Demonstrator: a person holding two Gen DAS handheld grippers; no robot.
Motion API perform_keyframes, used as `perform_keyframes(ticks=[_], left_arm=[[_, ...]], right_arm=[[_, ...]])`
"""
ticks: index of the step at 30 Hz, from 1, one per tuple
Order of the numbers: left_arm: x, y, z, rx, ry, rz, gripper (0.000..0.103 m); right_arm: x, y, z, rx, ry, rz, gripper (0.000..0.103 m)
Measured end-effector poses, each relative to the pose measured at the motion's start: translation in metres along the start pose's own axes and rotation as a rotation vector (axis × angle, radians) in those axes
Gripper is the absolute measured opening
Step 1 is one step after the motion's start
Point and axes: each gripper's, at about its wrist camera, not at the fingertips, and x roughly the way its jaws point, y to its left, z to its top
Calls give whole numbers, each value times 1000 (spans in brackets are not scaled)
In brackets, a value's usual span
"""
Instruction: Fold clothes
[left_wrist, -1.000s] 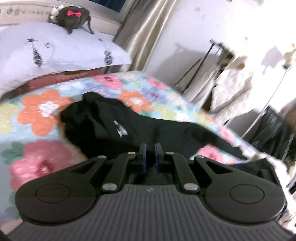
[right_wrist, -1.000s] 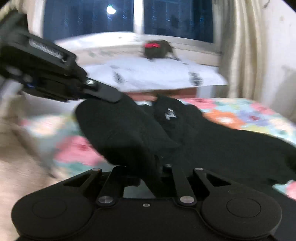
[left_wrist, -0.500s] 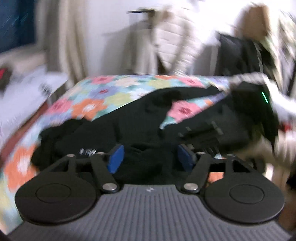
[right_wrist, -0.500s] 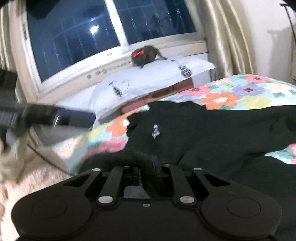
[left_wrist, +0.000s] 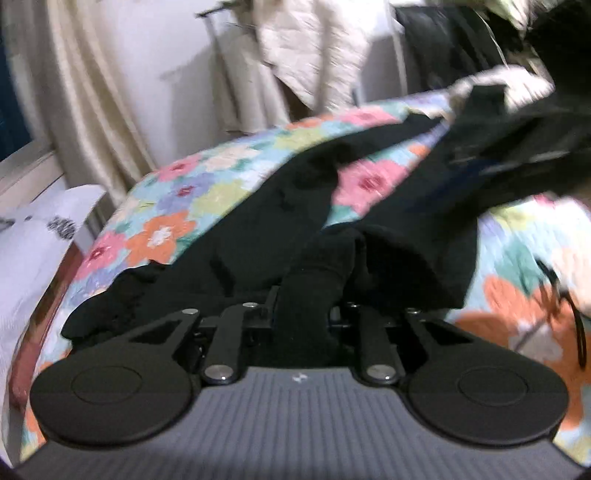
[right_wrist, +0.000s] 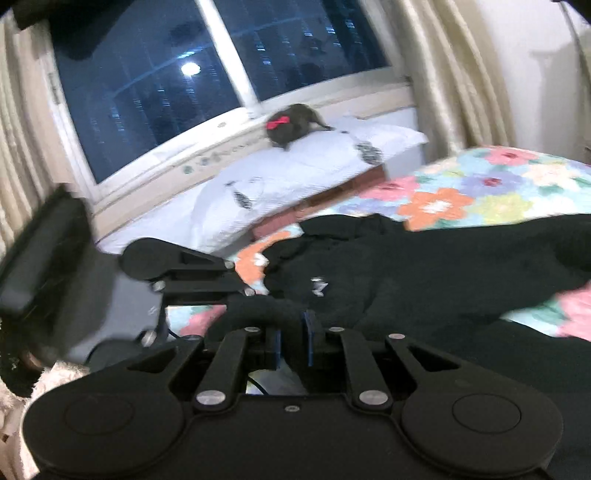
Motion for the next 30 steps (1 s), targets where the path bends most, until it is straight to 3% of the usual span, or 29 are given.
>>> perform_keyframes(ticks=[2, 4, 7, 10, 13, 16, 18, 20, 21, 22, 26, 30], left_arm=[[-5, 13, -2, -79, -26, 18, 20], [-9, 26, -5, -162, -46, 24, 20], [-15, 36, -8, -208, -77, 45, 20], [-12, 39, -10, -234, -94, 40, 20], [-8, 36, -12, -237, -103, 36, 19], [-10, 38, -11, -260, -116, 39, 18], [-15, 43, -13, -318, -98, 49, 15], [-24, 50, -16, -366, -70, 61, 13], [-30, 53, -18, -384, -64, 70, 13], [-38, 57, -19, -396, -72, 79, 13], [-50, 64, -17, -399, -112, 107, 13], [-27, 80, -9, -454, -58, 66, 13]], right_arm=[[-37, -7, -3, 2, 9, -40, 46], [-79, -22, -11, 14, -9, -154, 62], [-136, -74, -35, 184, -115, -344, 73], [-174, -135, -72, 455, -236, -564, 73], [-184, -178, -93, 641, -302, -662, 73], [-170, -204, -96, 708, -311, -744, 73], [-150, -224, -94, 704, -259, -797, 73], [-139, -229, -91, 630, -226, -882, 51], [-141, -226, -89, 586, -224, -892, 12], [-148, -219, -86, 555, -230, -898, 7], [-196, -167, -66, 428, -377, -854, 6], [-211, -159, -45, 357, -409, -853, 7]])
